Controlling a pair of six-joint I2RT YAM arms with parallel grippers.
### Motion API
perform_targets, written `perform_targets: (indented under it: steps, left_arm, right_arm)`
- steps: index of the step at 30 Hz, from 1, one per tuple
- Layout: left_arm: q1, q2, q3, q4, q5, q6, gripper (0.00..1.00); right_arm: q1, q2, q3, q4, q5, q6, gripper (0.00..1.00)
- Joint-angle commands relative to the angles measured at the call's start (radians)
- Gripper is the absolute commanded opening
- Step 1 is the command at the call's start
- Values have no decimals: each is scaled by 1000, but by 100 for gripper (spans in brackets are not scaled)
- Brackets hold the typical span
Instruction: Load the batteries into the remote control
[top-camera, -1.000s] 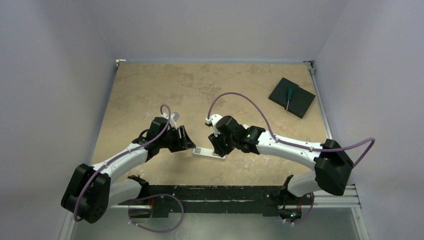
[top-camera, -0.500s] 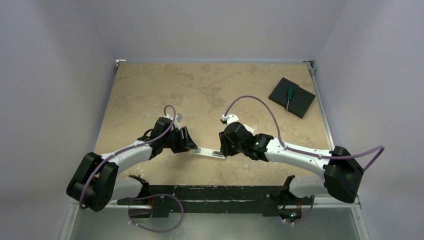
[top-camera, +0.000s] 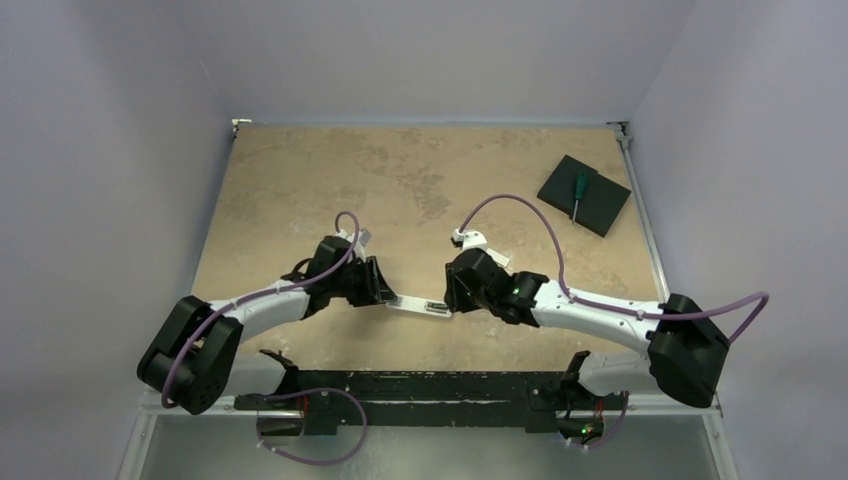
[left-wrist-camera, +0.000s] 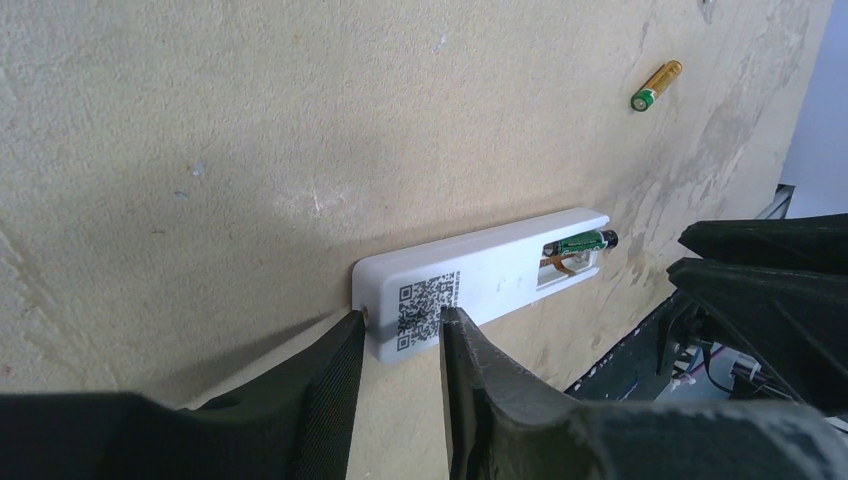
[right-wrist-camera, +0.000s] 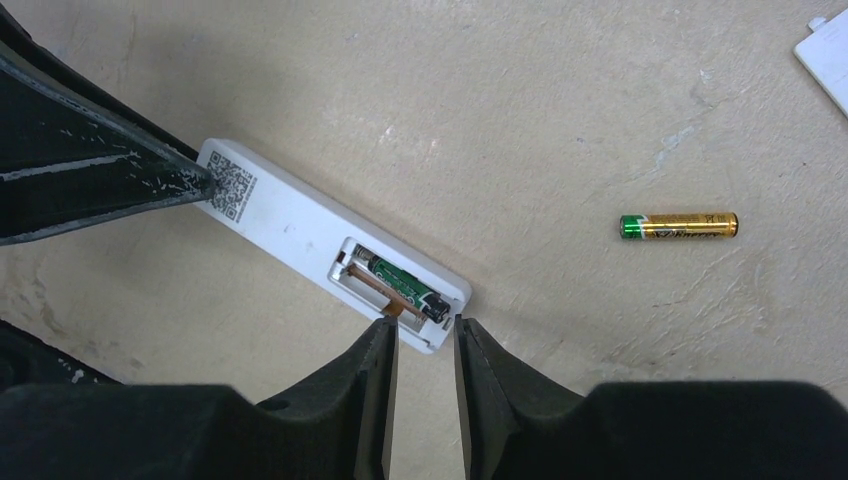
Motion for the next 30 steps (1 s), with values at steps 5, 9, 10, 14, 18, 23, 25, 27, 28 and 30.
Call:
perform_targets:
  steps: [5,9,10,14,18,23,25,27,28,30]
  left_arm:
    - [-20,13,5,56,-2,-15,29]
    - [-24,8,1,57,-5,-17,28]
    - [-24,7,0,57,-5,-18,27]
    - [-26,-1,-10,62,-5,-21,26]
    - [-27,-6,-16,65,-5,-23,25]
    - [-27,-6,-19,69,-4,-21,24]
    - [-27,-7,-20,71,-2,-22,24]
    - [-27,-8,-21,71,-2,-21,23]
    - [-28,-8,-21,71,-1,-21,23]
    - [-28,-10,-23,71,0,-20,23]
  right_arm:
    - [-2,13,-1,49,39,73,34]
    - [-2,35,5,48,43,100,32]
    - [-2,39,5,47,47,106,32]
    - [-2,51,8,35,68,120,31]
    - [-2,63,10,27,72,129,30]
    - [-2,83,18,18,72,136,28]
    - [-2,89,21,12,75,136,26]
    - [-2,93,22,4,78,140,26]
    - [-2,94,22,4,79,142,26]
    - [-2,95,22,1,79,144,26]
